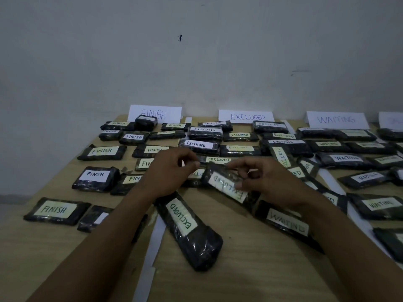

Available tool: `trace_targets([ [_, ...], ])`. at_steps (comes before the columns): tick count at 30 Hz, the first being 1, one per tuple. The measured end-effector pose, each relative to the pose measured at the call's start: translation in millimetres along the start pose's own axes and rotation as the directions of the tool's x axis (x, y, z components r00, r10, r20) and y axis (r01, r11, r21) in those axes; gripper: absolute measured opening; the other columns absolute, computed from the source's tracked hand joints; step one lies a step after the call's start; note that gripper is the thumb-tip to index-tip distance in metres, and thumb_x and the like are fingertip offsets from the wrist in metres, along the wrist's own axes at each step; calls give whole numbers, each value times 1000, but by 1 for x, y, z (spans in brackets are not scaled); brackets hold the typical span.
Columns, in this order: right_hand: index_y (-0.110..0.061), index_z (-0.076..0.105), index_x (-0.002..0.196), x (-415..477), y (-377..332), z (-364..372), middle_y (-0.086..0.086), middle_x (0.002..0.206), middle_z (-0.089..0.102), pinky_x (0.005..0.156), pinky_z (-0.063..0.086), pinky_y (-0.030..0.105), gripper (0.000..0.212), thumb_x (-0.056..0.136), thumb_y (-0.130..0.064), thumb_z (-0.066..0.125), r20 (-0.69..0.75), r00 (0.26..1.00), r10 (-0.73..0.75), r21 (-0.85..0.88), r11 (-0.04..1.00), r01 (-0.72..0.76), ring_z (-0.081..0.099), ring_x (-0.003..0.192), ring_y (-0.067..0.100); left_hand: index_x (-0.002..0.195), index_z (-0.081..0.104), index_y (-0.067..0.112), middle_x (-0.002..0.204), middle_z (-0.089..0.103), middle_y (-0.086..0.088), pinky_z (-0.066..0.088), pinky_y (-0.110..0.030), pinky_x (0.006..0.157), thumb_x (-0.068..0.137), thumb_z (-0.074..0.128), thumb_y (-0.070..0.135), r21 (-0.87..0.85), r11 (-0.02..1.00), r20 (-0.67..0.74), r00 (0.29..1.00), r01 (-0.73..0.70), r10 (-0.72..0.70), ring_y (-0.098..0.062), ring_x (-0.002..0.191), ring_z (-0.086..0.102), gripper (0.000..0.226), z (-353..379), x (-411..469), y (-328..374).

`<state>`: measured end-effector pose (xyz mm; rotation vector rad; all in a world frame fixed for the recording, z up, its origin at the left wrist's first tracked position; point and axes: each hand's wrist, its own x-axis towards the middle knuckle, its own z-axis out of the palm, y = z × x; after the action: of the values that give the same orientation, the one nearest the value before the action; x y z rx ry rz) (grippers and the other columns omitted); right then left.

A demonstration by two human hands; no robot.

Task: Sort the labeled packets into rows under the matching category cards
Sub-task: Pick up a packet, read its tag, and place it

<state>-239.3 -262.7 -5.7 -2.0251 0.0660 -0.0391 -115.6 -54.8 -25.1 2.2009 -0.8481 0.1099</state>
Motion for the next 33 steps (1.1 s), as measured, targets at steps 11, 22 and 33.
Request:
trace_targets([
  [11,-6,66,101,4,-3,0,4,72,59,58,52,26,44,58,-6,75,-242,970,-29,531,833,157,64,65,15,129,46,15,93,72,-17,57,-37,63,74,75,2,-807,564,192,981,177,-33,-32,70,68,63,19,-14,42],
  [22,-32,50,134,-5,-14,18,4,98,66,56,57,38,87,63,10,79,-180,977,-116,407,895,181,70,80,27,96,68,11,92,71,-8,56,-30,66,83,63,5,-845,482,228,971,233,-69,-22,80,66,15,23,-16,43],
  [33,-4,64,88,0,3,0,28,86,62,44,50,30,22,69,-7,73,-104,988,-116,404,902,149,61,56,26,98,65,13,98,71,-3,56,-43,76,80,67,5,-700,709,82,996,90,-45,-21,87,66,20,-14,-10,22],
])
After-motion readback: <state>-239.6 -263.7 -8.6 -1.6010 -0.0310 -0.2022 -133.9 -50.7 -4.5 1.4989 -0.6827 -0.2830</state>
